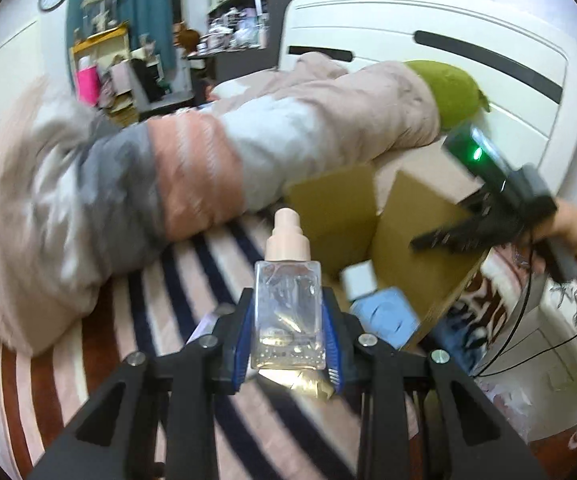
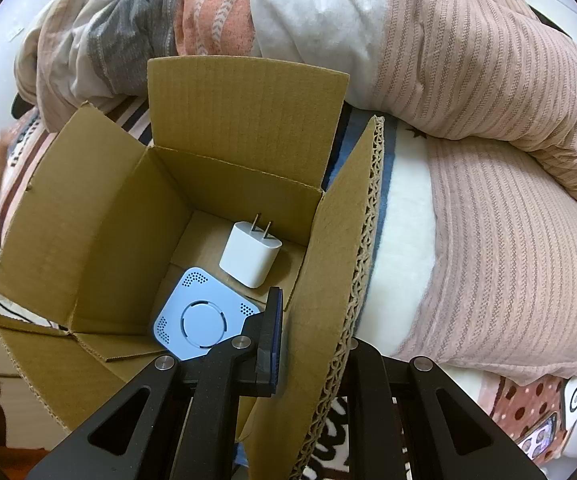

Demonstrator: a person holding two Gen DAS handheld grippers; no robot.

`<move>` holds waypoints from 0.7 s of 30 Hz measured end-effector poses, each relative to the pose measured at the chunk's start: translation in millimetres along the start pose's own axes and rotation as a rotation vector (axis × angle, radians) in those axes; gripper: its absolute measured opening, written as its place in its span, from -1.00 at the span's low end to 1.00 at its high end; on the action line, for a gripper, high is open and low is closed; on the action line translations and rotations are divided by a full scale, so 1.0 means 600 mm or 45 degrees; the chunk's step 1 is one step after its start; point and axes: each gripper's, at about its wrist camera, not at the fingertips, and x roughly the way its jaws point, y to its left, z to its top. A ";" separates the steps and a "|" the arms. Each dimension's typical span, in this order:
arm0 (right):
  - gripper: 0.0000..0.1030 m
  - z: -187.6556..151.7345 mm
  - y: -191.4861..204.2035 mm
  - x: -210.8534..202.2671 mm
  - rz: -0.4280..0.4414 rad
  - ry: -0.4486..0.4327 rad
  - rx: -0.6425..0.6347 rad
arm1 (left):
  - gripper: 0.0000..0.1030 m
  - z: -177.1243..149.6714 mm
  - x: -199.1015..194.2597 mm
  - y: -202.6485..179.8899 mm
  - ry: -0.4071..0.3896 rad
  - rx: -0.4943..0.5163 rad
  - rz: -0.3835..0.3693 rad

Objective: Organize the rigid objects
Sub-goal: 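Drop the perfume bottle into the box with the left tool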

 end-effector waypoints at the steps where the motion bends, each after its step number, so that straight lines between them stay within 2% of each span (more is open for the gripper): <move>1: -0.84 0.000 0.000 0.000 -0.001 0.001 -0.001 | -0.46 0.011 0.007 -0.011 0.011 0.007 -0.010; 6: -0.84 0.000 0.002 -0.001 -0.001 -0.001 -0.004 | -0.45 0.061 0.098 -0.059 0.157 0.012 -0.070; 10: -0.84 0.000 0.001 -0.001 0.002 -0.001 -0.005 | -0.46 0.065 0.171 -0.072 0.316 -0.039 -0.027; 12: -0.84 0.000 0.001 -0.002 0.007 -0.002 -0.004 | -0.38 0.062 0.183 -0.071 0.343 -0.068 -0.046; 15: -0.84 0.000 0.002 -0.002 0.022 -0.004 -0.003 | -0.28 0.062 0.182 -0.071 0.340 -0.068 -0.050; 17: -0.83 0.000 0.004 -0.002 0.021 0.001 -0.004 | -0.12 0.060 0.170 -0.066 0.319 -0.066 -0.038; 19: -0.83 0.001 0.007 -0.001 0.013 0.004 -0.010 | 0.18 0.058 0.149 -0.056 0.275 -0.081 -0.034; 21: -0.83 0.001 0.007 -0.002 0.014 0.005 -0.007 | 0.33 0.056 0.117 -0.036 0.202 -0.105 -0.035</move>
